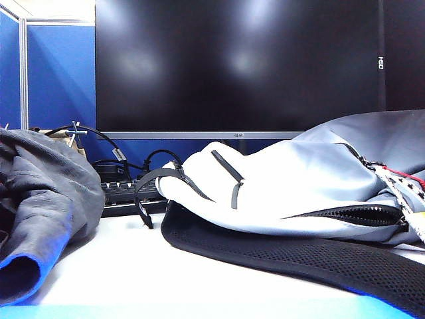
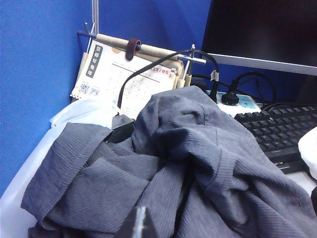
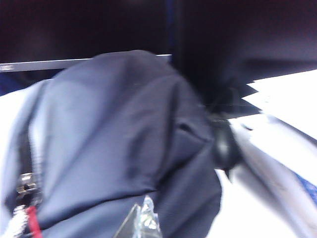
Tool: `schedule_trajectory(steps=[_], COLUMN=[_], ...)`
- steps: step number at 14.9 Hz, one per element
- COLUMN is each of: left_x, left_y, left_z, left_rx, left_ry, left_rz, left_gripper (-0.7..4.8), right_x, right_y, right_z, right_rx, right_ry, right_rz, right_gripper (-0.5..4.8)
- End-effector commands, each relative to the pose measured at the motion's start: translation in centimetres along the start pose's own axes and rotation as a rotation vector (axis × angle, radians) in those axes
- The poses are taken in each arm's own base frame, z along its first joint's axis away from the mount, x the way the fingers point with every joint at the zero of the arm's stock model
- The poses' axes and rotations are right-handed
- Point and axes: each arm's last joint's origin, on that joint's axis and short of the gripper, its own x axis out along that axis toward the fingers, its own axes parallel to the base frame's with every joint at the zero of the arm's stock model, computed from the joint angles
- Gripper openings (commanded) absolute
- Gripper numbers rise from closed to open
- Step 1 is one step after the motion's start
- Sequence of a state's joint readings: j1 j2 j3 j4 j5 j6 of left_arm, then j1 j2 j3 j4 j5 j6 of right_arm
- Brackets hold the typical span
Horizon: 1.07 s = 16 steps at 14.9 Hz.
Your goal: Put the gray clothes into the backpack.
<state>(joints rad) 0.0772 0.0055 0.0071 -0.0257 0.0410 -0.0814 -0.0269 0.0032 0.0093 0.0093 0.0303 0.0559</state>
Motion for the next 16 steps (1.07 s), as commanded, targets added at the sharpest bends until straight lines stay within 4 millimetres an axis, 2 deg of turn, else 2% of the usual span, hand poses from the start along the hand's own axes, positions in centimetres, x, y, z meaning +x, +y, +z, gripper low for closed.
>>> schedule_trajectory(steps=[1,5,6,8,10,11,13,14,15,16], left_x=[0.0,0.0,0.0,-0.1,-0.7,-1.0,-1.8,-2.3,-2.6,-2.7], left_y=[0.0,0.0,0.0,-0.6,-1.1,-1.2,-1.3,-1.5,-1.6,-1.7], left_z=[0.2,0.2,0.2,1.1,3.1,3.9,5.7,6.9,7.7,7.9], left_rx=[0.003,0.003,-0.004,-0.087,-0.299,-0.381,-0.463,-0.445,-0.413,-0.392], left_ry=[-0.016,-0.017,-0.019,-0.087,-0.248,-0.321,-0.412,-0.439,-0.453,-0.446], left_rz=[0.003,0.002,-0.012,-0.201,-0.354,-0.394,-0.454,-0.482,-0.496,-0.497], left_gripper=[-0.02,-0.02,-0.04,-0.05,-0.05,-0.05,-0.05,-0.05,-0.05,-0.05], right_x=[0.0,0.0,0.0,-0.2,-0.8,-1.1,-1.5,-1.5,-0.9,0.7], right_y=[0.0,0.1,0.3,0.9,1.1,1.0,1.3,1.7,2.2,3.1], right_z=[0.1,0.1,0.0,1.0,3.5,4.8,8.2,11.7,14.2,16.6], right_rx=[0.004,0.009,0.087,0.176,0.302,0.401,0.447,0.443,0.437,0.428], right_ry=[-0.014,-0.012,0.000,-0.071,-0.290,-0.350,-0.401,-0.467,-0.478,-0.419], right_rz=[0.012,0.018,0.094,0.294,0.376,0.367,0.388,0.437,0.493,0.590], right_gripper=[-0.05,-0.05,-0.05,-0.05,-0.05,-0.05,-0.05,-0.05,-0.05,-0.05])
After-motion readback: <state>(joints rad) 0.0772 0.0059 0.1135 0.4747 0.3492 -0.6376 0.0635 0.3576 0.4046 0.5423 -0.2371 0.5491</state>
